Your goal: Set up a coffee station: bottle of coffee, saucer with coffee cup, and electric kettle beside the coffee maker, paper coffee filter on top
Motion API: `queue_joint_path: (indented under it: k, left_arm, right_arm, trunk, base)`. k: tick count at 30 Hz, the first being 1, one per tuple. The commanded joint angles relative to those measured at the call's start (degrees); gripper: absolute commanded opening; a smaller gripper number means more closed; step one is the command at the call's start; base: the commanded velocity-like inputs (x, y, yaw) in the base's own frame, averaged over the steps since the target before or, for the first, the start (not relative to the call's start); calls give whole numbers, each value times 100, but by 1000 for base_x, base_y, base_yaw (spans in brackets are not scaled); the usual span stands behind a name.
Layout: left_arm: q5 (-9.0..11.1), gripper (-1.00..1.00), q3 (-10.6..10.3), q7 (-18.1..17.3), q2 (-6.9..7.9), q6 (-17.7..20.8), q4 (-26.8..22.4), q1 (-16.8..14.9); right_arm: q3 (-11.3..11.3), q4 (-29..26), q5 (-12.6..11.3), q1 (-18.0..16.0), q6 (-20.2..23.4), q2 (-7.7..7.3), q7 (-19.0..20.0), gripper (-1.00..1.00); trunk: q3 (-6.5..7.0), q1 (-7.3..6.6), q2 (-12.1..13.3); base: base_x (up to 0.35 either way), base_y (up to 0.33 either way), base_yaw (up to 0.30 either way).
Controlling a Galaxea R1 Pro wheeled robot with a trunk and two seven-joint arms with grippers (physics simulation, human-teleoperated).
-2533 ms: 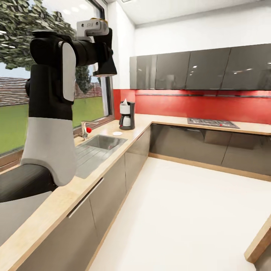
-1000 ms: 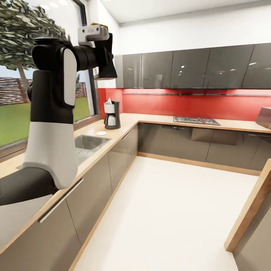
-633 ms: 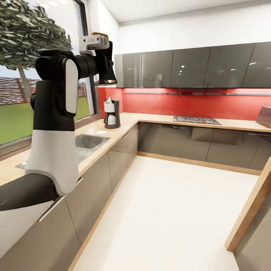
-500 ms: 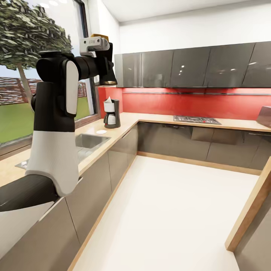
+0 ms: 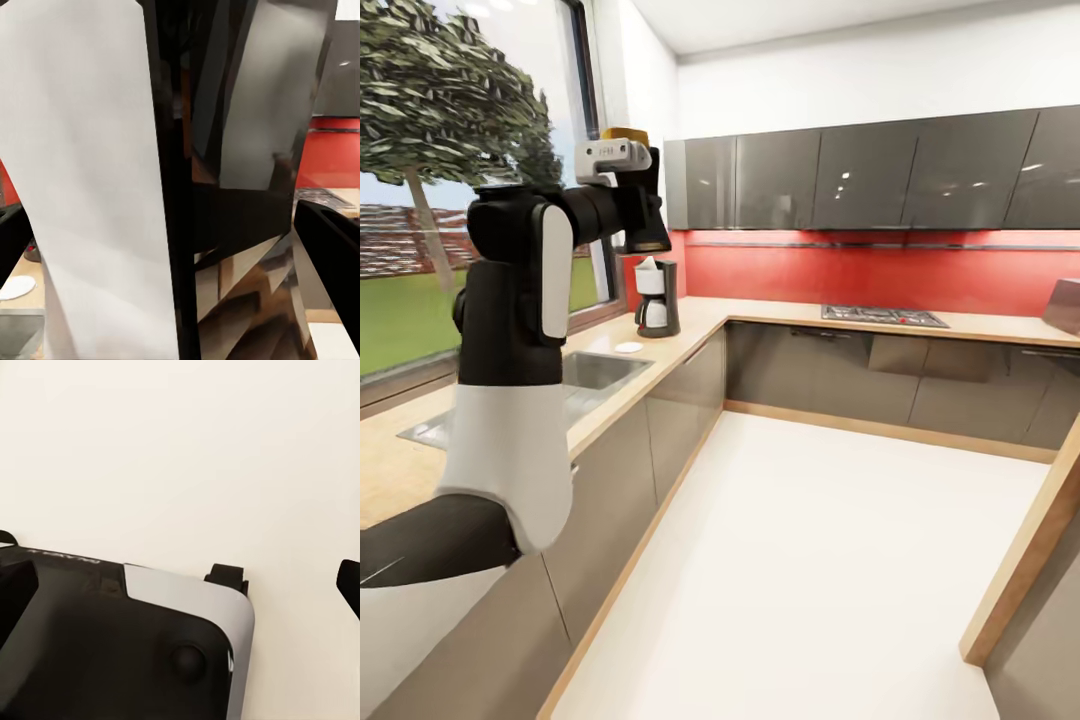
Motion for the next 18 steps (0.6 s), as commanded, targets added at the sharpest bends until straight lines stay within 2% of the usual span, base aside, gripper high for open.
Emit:
queue_joint_path:
  k: [1,3,6,9,11,12,16,17,18]
  left_arm:
    - [-19,-100,5,-29,-3,17,-61,74]
    - [-19,-100,4,-29,-3,2,-176,236]
    - [-19,-100,-19,-29,-3,-96,-426,671]
    - [-27,-100,-167,-29,-3,-338,-593,1127]
    - [-33,-100,-331,-24,-3,-551,-673,1487]
    - [-40,-100,-460,-25,-3,-801,-775,1870]
    - [-44,-100,-507,-33,-3,-1177,-826,2195]
    - [-45,-100,-636,-39,-3,-1523,-852,2491]
    - [-45,-100,-736,-34,-3,-1629,-865,2686]
  right_arm:
    - [-50,7,55,-4,-23,-3,9,100]
    - [-51,7,55,-4,-24,-4,9,100]
    - [-51,7,55,-4,-25,-6,5,100]
    - [-53,7,55,-4,-24,-5,3,100]
    - [-53,7,55,-4,-25,-4,1,100]
    - [-54,7,55,-4,-24,-6,1,100]
    - [-54,7,55,-4,-25,-7,1,100]
    - [-54,7,55,-4,-26,-7,1,100]
    - [-54,7,55,-4,-27,-7,1,100]
  trunk:
    - [-25,22,-47]
    - [-61,66,-127]
    - [-114,132,-247]
    - [-168,198,-368]
    - [-204,242,-448]
    - [-222,264,-488]
    - [-294,352,-648]
    - [-312,374,-688]
    - [-330,396,-729]
  base:
    - [0,0,0]
    - [0,0,0]
    - [0,0,0]
    - [0,0,0]
    - [0,0,0]
    - [0,0,0]
    - [0,0,0]
    - [0,0,0]
    - [0,0,0]
